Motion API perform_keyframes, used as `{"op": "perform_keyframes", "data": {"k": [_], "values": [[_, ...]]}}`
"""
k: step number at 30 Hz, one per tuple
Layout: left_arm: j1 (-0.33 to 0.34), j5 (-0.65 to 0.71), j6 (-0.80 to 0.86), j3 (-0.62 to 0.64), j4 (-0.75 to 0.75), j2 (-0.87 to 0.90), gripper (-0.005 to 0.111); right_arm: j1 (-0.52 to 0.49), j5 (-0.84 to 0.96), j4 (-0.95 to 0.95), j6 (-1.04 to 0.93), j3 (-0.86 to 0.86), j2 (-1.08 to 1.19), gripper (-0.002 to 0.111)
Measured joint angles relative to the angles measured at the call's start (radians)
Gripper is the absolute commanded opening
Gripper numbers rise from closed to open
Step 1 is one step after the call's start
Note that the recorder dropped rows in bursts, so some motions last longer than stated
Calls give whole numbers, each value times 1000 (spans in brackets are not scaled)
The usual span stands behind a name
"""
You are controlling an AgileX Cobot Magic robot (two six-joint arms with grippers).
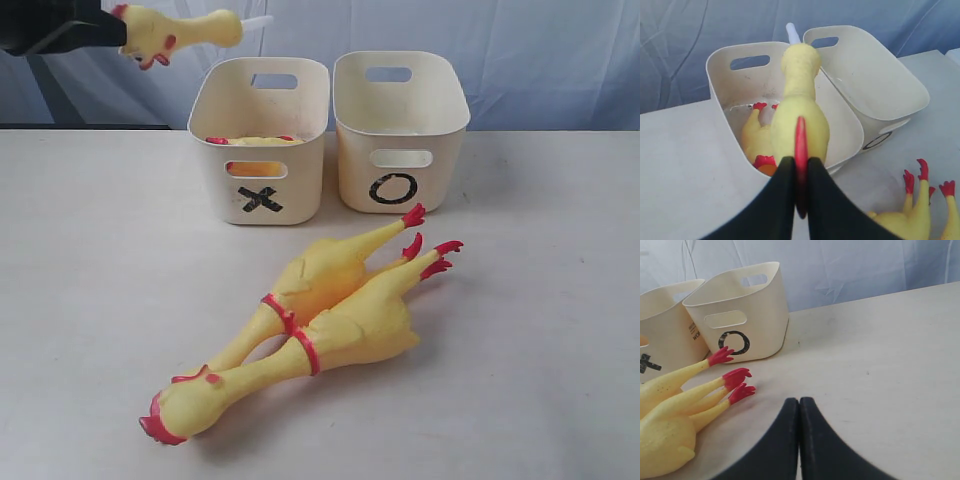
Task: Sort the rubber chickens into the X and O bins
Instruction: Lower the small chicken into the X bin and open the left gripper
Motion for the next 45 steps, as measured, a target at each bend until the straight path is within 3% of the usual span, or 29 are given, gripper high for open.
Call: {"op": "perform_keyframes", "data": {"k": [11,16,29,45], "values": [[-4,-24,212,0,-235,165,0,0,0,0,0,0,0,-1],[-45,-45,296,-4,-298,215,0,0,0,0,0,0,0,-1],[-150,-184,321,-103,-295,327,0,0,0,0,0,0,0,-1],[-159,-217,321,-109,-225,360,0,0,0,0,0,0,0,-1]]}}
